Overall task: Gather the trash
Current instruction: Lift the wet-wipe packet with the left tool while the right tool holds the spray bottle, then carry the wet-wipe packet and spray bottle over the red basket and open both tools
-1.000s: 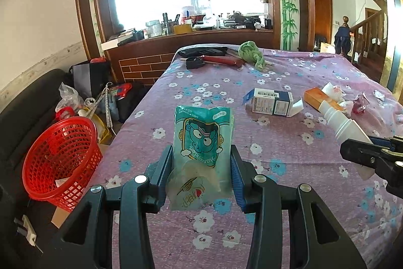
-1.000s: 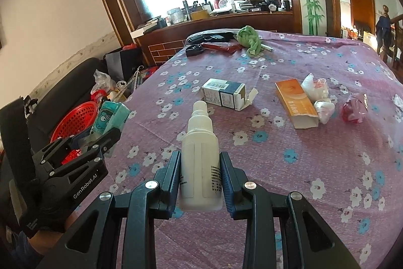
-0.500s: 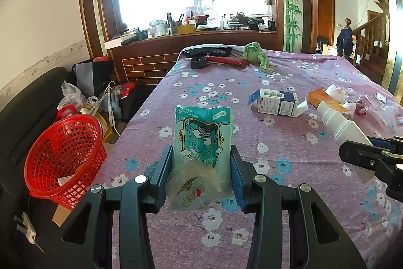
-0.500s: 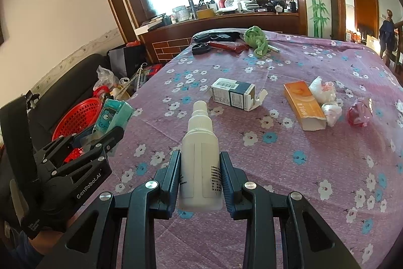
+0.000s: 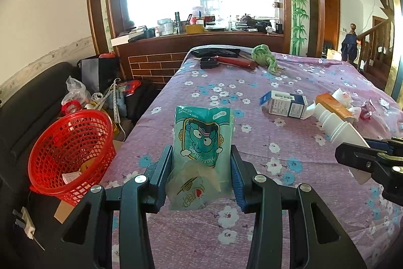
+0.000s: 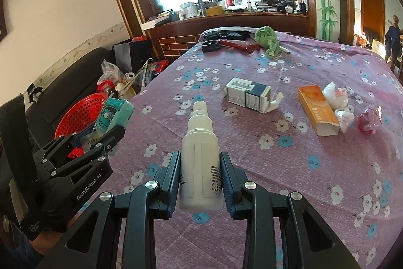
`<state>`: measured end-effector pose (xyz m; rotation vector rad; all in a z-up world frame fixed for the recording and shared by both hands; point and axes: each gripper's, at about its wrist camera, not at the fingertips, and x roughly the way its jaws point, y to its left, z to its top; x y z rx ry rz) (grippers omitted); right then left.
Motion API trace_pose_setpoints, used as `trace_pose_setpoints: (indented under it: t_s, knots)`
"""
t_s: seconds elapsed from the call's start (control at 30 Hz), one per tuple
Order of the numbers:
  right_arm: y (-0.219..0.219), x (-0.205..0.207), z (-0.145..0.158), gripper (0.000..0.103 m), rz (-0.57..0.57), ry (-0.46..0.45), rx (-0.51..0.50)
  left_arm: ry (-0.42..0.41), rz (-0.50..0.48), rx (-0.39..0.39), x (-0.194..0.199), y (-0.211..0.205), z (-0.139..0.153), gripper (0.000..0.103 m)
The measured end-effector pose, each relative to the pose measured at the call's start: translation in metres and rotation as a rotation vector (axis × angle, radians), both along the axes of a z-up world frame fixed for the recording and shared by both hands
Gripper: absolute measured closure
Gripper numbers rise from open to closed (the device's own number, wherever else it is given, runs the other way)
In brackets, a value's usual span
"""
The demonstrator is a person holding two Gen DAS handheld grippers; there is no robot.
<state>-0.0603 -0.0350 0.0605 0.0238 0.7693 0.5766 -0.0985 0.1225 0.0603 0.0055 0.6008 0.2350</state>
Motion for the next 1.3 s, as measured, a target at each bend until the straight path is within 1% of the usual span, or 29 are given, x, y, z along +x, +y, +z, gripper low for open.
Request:
trace_pose_setpoints:
  t_s: [0.47,0.77,0.9,1.03,1.2,1.3]
  knots:
    - [0.039,0.001,0.001,0.07,0.066,-0.003,-0.029,-0.017,0.078,-0.034,-0.01,0.042,0.004,0.062]
    - [0.08,0.006,0.006,0.07,0.143,0.009,-0.043,-0.029,0.157,-0.079,-0.019,0.087,0.011,0.062]
    - [0.108,0.008,0.013,0.07,0.196,0.015,-0.04,-0.042,0.221,-0.105,-0.028,0.122,0.019,0.062]
    - [0.146,0.012,0.021,0.07,0.261,0.03,-0.026,-0.05,0.297,-0.113,-0.037,0.163,0.023,0.061]
    - [0.202,0.019,0.026,0.07,0.336,0.044,-0.014,-0.017,0.361,-0.124,-0.039,0.208,0.018,0.061]
    - [0.235,0.027,0.025,0.07,0.367,0.068,-0.002,0.002,0.385,-0.147,-0.037,0.231,0.012,0.06]
